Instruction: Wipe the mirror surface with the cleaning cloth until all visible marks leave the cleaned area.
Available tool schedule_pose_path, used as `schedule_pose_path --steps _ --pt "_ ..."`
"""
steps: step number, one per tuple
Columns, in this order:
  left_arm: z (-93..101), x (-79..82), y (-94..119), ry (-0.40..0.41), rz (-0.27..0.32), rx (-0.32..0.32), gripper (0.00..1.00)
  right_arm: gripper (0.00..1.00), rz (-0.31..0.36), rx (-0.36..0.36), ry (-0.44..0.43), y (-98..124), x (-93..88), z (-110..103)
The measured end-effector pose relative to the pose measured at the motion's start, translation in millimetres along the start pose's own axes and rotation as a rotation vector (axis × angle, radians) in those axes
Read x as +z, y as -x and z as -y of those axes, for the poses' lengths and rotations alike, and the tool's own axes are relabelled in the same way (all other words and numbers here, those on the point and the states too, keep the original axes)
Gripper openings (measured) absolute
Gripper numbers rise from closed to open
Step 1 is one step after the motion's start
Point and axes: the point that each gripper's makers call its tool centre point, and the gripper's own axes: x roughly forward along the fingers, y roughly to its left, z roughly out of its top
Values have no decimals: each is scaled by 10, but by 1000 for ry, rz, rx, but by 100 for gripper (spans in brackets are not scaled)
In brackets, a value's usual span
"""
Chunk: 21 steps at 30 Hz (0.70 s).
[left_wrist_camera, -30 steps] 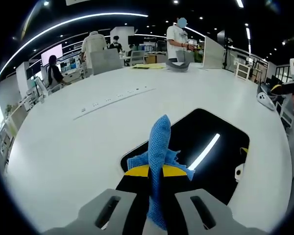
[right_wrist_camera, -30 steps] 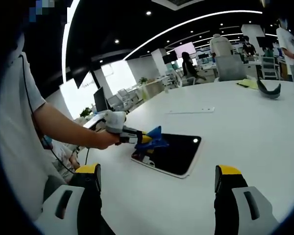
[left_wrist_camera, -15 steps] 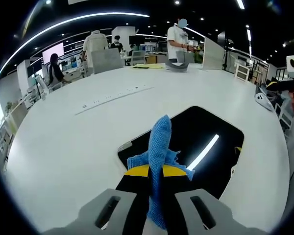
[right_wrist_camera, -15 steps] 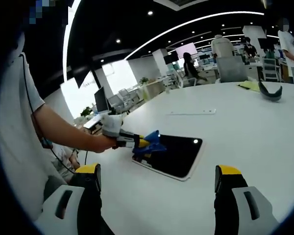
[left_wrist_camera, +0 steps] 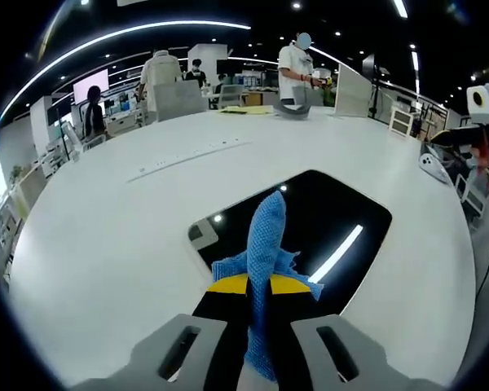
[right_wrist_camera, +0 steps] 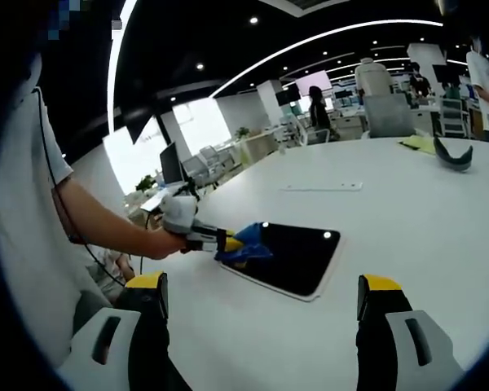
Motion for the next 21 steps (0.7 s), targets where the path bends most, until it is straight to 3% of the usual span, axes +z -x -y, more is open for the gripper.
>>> schedule_pose_path --steps 21 --pt "89 -86 106 13 2 3 4 96 0 -1 7 7 10 -25"
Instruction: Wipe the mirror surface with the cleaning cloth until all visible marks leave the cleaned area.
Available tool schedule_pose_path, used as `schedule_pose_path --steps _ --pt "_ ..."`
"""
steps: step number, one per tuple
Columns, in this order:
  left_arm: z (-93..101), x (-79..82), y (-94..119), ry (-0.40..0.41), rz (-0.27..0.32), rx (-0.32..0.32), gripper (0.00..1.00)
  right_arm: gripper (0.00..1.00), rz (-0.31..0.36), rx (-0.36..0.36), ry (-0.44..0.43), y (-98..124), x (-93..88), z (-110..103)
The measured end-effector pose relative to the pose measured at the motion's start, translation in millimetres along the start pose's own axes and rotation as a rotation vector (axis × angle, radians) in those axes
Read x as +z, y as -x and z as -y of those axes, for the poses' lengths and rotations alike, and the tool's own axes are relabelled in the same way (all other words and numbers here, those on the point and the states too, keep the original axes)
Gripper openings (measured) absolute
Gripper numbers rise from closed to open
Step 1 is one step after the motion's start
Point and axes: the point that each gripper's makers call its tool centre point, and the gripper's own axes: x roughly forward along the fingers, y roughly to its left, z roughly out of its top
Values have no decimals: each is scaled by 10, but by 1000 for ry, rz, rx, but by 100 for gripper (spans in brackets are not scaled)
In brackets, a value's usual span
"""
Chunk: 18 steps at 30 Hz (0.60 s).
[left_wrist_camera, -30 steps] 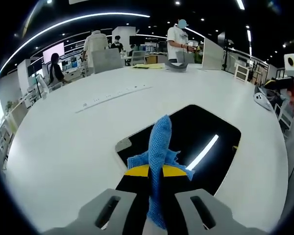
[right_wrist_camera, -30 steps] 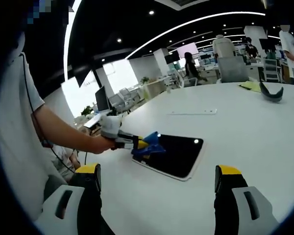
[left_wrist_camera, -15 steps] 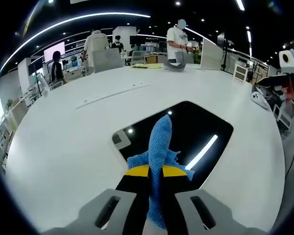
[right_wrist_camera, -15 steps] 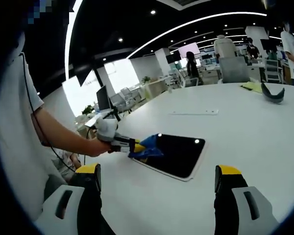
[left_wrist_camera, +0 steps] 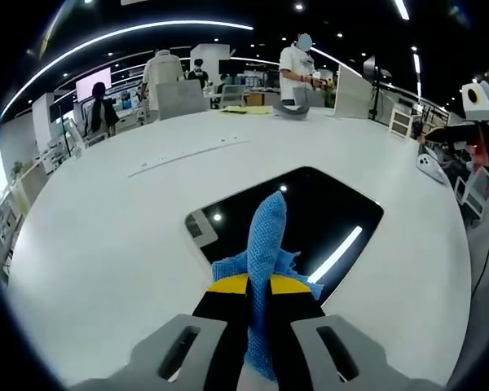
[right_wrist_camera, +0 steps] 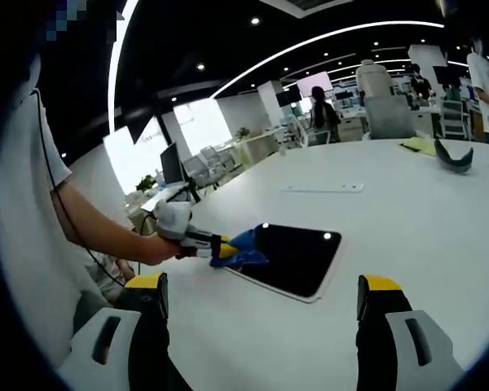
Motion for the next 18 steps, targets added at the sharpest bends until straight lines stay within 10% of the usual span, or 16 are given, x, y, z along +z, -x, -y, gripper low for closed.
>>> schedule_pose_path --steps 18 --pt "46 -48 65 4 -2 -2 4 96 3 -3 -1 28 -18 -30"
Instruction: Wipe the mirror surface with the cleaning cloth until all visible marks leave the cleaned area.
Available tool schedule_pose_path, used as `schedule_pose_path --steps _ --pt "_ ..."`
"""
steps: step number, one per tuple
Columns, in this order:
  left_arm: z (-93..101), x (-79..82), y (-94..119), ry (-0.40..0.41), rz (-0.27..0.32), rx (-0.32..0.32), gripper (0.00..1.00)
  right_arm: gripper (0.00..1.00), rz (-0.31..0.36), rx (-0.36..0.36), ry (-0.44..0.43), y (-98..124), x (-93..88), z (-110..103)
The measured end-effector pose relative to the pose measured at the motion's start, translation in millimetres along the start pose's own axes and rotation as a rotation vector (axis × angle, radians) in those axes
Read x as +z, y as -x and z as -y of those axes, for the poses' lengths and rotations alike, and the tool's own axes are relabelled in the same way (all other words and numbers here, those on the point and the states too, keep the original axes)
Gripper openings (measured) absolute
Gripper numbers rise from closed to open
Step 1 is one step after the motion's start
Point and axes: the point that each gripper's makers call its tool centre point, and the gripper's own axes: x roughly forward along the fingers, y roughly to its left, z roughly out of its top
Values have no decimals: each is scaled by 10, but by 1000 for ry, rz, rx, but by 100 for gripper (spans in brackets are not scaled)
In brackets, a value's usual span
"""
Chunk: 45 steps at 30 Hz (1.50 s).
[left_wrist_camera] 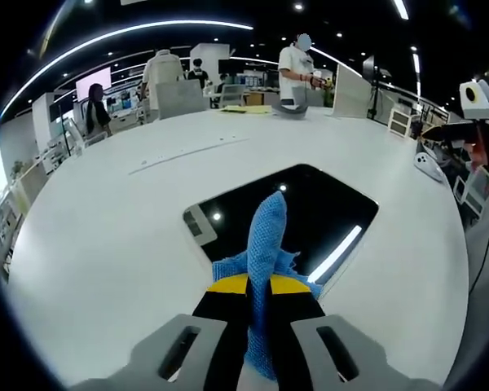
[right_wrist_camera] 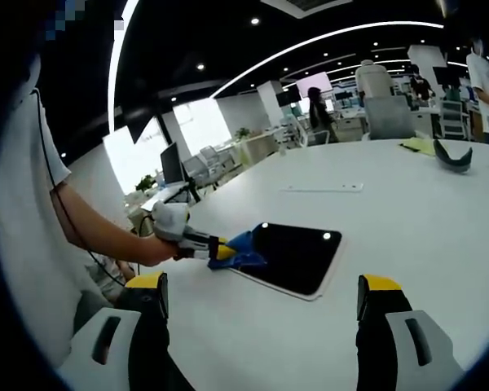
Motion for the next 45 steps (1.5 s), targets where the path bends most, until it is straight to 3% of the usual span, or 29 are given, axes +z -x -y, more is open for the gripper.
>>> schedule_pose_path --steps 20,34,45 --pt "3 -8 15 6 3 -2 4 96 -7 4 3 -12 -27 4" --pt "-3 7 21 -16 -38 -31 4 97 -10 3 25 -25 18 -48" --pt "-113 130 243 13 -11 1 4 100 -18 1 43 -28 34 -105"
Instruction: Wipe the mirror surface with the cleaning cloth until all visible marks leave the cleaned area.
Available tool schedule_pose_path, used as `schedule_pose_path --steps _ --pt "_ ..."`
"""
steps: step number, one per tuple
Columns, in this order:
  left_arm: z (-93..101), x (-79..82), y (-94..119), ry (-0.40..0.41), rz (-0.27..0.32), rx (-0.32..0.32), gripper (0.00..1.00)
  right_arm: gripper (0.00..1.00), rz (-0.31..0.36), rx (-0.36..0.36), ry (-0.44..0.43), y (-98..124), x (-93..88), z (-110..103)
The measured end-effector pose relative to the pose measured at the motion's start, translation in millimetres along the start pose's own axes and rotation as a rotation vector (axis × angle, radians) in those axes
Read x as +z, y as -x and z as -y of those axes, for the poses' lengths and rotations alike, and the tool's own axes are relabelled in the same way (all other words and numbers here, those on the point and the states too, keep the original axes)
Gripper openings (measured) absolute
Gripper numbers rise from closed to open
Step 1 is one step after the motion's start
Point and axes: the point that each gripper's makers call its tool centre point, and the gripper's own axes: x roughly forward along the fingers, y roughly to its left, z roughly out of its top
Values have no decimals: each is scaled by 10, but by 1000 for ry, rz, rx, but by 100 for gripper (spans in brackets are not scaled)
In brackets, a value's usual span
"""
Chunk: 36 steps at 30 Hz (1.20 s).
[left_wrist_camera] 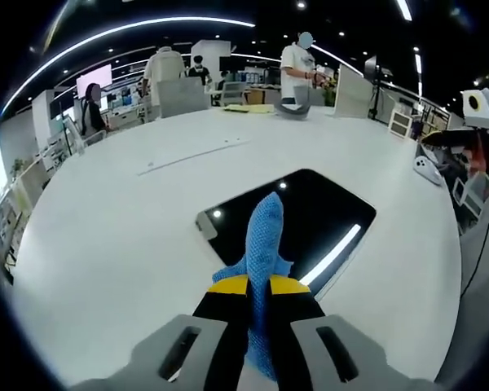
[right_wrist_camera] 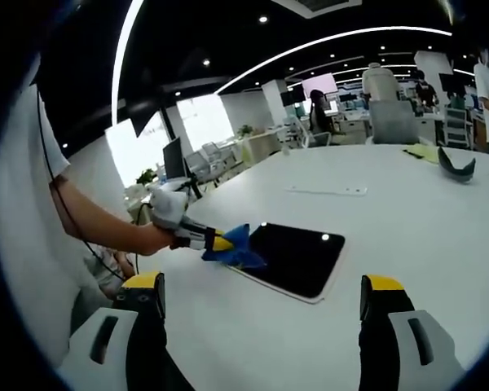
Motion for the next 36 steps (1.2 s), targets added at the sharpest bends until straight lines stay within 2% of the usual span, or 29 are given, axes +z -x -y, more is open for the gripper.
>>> schedule_pose_path --steps 7,13,21,27,36 --pt "-26 59 283 5 28 16 4 100 1 14 12 5 18 -90" --pt "-28 -7 553 15 30 40 4 100 12 28 23 21 51 -176" --pt "-18 -246 861 36 12 68 4 100 18 39 33 99 30 -283" --pt "1 -440 1000 54 -6 80 4 100 14 38 32 132 -21 -344" --pt "12 -779 1000 81 -48 80 4 100 8 24 34 175 -46 -365"
